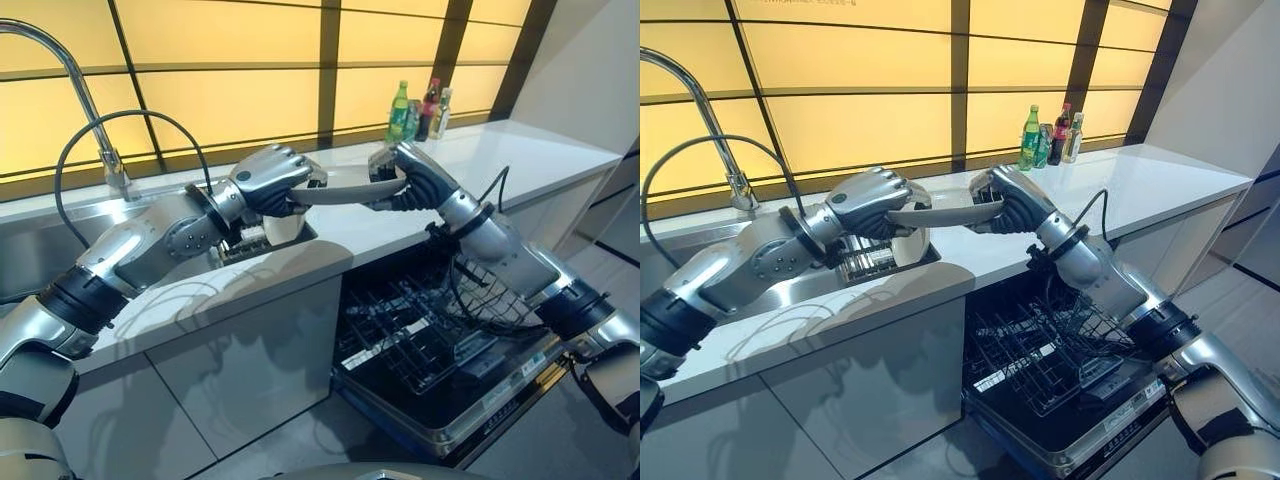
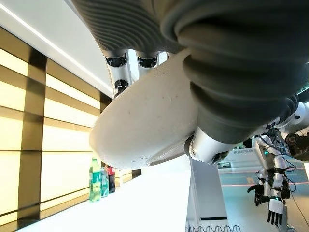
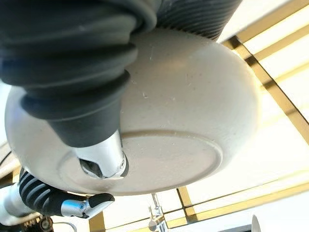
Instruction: Pick up plates and place into dishwasher.
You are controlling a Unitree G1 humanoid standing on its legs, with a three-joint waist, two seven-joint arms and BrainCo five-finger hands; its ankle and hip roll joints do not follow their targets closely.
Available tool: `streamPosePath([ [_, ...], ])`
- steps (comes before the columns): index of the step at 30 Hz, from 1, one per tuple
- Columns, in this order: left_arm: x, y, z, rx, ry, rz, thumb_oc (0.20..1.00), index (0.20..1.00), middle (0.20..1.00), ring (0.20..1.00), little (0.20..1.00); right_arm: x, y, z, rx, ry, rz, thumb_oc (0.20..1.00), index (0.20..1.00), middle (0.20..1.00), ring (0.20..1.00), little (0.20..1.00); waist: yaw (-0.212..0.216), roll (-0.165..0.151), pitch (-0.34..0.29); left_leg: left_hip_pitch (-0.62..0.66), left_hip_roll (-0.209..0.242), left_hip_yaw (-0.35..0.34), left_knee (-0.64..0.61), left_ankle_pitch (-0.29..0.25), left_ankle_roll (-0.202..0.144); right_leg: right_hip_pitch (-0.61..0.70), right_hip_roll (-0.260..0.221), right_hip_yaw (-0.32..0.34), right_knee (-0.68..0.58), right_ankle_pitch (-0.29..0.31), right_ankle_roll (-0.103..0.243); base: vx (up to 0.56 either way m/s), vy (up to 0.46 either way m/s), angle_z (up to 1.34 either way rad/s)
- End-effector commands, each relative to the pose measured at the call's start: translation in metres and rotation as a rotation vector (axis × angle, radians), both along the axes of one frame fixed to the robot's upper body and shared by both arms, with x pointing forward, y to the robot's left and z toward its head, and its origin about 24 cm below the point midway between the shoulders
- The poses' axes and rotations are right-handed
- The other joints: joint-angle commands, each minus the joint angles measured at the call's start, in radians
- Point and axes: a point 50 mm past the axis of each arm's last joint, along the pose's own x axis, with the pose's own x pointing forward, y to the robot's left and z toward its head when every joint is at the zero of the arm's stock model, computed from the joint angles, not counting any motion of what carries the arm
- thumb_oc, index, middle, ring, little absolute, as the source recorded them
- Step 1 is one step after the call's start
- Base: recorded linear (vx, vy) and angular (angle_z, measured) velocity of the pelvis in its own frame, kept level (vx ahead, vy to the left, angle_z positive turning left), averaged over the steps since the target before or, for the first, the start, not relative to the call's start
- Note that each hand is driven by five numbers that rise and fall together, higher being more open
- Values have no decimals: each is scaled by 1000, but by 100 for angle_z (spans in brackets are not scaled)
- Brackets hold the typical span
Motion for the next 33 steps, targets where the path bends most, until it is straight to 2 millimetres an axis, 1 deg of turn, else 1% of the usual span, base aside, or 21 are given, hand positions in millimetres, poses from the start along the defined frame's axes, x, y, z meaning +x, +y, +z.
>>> streamPosePath([
  [1, 5, -23, 38, -162, -63, -75, 1000, 1000, 1000, 1000, 1000, -2, 3, 54, 313, -112, 114, 200, 200, 200, 200, 200, 24, 11, 50, 79, -40, 25, 36, -228, 19, 13, -56, 43, 22, -134, 81, 0, 0, 0],
  [4, 10, -13, 31, -131, -43, -11, 1000, 1000, 1000, 1000, 1000, -3, -4, 48, 315, -116, 77, 200, 200, 200, 200, 200, 16, 12, 52, 81, -39, 32, 37, -230, 20, 12, -54, 50, 20, -133, 81, 0, 0, 0],
  [6, 13, -6, 29, -112, -35, 43, 1000, 1000, 1000, 1000, 1000, -3, -10, 46, 297, -115, 57, 200, 200, 200, 200, 200, 12, 13, 53, 83, -39, 37, 37, -230, 21, 10, -52, 56, 20, -131, 82, -6, 14, -6],
  [7, 16, 1, 29, -102, -45, 91, 1000, 1000, 1000, 1000, 1000, -3, -14, 44, 277, -120, 35, 200, 200, 200, 200, 200, 6, 14, 55, 84, -38, 42, 37, -231, 21, 9, -52, 59, 20, -131, 82, -8, 22, -6],
  [11, 23, 41, 23, -108, -86, 271, 1000, 1000, 1000, 1000, 1000, -10, -36, 36, 208, -125, -32, 200, 200, 200, 200, 200, -15, 13, 61, 90, -36, 61, 35, -234, 24, 7, -46, 78, 19, -129, 84, -4, 11, -2],
  [12, 23, 61, 19, -121, -113, 340, 1000, 1000, 1000, 1000, 1000, -14, -50, 30, 177, -119, -69, 200, 200, 200, 200, 200, -23, 12, 64, 92, -35, 68, 33, -232, 25, 5, -43, 84, 18, -128, 84, -3, 12, -4],
  [17, 17, 125, 10, -187, -195, 599, 1000, 1000, 1000, 1000, 1000, -24, -90, 15, 141, -67, -191, 200, 200, 200, 200, 200, -49, 12, 71, 95, -29, 95, 27, -229, 23, -2, -37, 105, 16, -123, 88, -10, 12, -18],
  [18, 15, 132, 9, -195, -203, 626, 1000, 1000, 1000, 1000, 1000, -25, -94, 14, 139, -60, -204, 200, 200, 200, 200, 200, -51, 13, 72, 96, -28, 97, 26, -229, 22, -3, -36, 107, 16, -122, 88, -19, 18, -13],
  [19, 12, 147, 9, -221, -219, 684, 1000, 1000, 1000, 1000, 1000, -28, -103, 13, 133, -55, -229, 200, 200, 200, 200, 200, -57, 13, 74, 96, -27, 102, 25, -228, 21, -5, -35, 111, 16, -121, 89, -14, 22, -15],
  [21, 5, 166, 8, -247, -250, 762, 1000, 1000, 1000, 1000, 1000, -34, -115, 10, 117, -34, -262, 200, 200, 200, 200, 200, -69, 14, 78, 96, -25, 110, 23, -227, 19, -9, -33, 119, 15, -120, 89, -4, 21, -19],
  [24, -3, 186, 11, -273, -271, 847, 1000, 1000, 1000, 1000, 1000, -41, -130, 8, 79, 15, -292, 200, 200, 200, 200, 200, -85, 13, 85, 95, -22, 120, 22, -225, 17, -14, -32, 129, 17, -119, 90, -5, 11, -7],
  [26, -7, 195, 12, -276, -272, 885, 1000, 1000, 1000, 1000, 1000, -43, -140, 3, 34, 85, -330, 200, 200, 200, 200, 200, -94, 13, 91, 93, -21, 126, 21, -224, 14, -19, -31, 133, 19, -118, 91, -24, 0, -5],
  [29, -11, 203, 15, -266, -272, 922, 1000, 1000, 1000, 1000, 1000, -44, -151, -6, -9, 216, -361, 200, 200, 200, 200, 200, -104, 10, 100, 90, -19, 132, 20, -221, 11, -24, -30, 135, 20, -117, 92, -40, -12, -11],
  [33, -10, 207, 16, -273, -270, 932, 1000, 1000, 1000, 1000, 1000, -41, -156, -20, -52, 355, -387, 200, 200, 200, 200, 200, -108, 7, 112, 91, -18, 134, 18, -218, 8, -26, -31, 131, 22, -115, 92, -19, -14, -8],
])
